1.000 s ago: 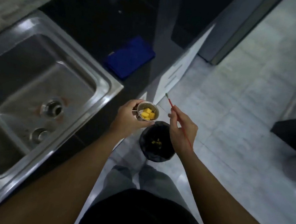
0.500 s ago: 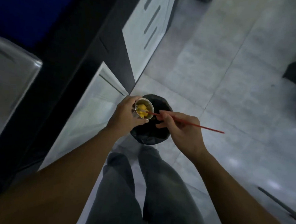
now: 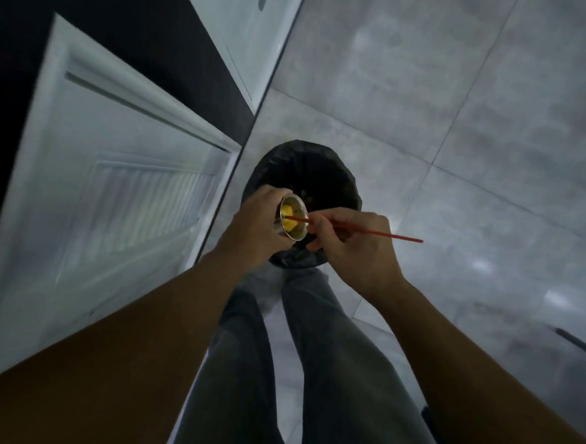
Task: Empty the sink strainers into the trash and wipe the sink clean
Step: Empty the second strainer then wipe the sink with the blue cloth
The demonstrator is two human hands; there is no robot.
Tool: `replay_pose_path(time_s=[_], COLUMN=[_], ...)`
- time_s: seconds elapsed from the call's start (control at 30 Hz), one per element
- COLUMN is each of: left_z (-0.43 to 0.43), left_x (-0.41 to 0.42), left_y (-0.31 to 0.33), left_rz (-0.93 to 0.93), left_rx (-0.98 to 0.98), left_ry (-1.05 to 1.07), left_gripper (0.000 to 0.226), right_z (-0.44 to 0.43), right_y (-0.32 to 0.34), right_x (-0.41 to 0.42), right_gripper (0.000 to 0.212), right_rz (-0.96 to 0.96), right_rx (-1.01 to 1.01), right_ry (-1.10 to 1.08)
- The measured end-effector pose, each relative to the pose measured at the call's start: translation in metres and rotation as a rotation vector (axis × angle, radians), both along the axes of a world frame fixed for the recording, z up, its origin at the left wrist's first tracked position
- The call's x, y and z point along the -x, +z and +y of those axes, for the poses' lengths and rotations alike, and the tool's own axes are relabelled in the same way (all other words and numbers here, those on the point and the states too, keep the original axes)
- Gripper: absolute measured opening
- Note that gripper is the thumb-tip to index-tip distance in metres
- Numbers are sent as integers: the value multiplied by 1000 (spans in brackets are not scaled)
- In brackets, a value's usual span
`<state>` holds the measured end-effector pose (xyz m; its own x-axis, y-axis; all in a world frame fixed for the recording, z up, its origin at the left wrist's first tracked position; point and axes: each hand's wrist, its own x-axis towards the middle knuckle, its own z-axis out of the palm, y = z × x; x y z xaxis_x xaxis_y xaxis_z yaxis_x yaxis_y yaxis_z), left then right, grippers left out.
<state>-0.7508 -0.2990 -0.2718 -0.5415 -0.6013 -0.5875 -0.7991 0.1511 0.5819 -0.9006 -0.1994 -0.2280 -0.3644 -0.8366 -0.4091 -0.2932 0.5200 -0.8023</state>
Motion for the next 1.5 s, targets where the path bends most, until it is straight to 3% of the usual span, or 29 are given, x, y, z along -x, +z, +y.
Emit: replay_pose_path(time_s=[0.33,0.47,0.73,1.03,1.17,1.3,1.5], left_z=[-1,-5,-15,-10,-6,-4,0], left_x=[10,15,14,8,12,12,4], left_y=[-13,-14,-13,-16,-13,-11,-13], left_rz=[-48,-57,-46,-94,-86,-75,-85], left_rx=[59,47,56,30,12,22,40], left_ry=[8,10,12,21,29,26,24], left_gripper=[77,79,71,79,84,82,78], right_z=[10,3,4,27,23,24,34], right_y=[-4,-10,-28,-28,-30,-38,-36], right_x=[5,-4,-4,-8,-17,-13,3], right_gripper=[19,19,17,16,15,16,16], right_rz=[54,-10,52,17,-53,10,-24], right_rx=[62,84,48,143,73,2,16], right_ry=[-189,-153,-134,-229,-161,-113,-203])
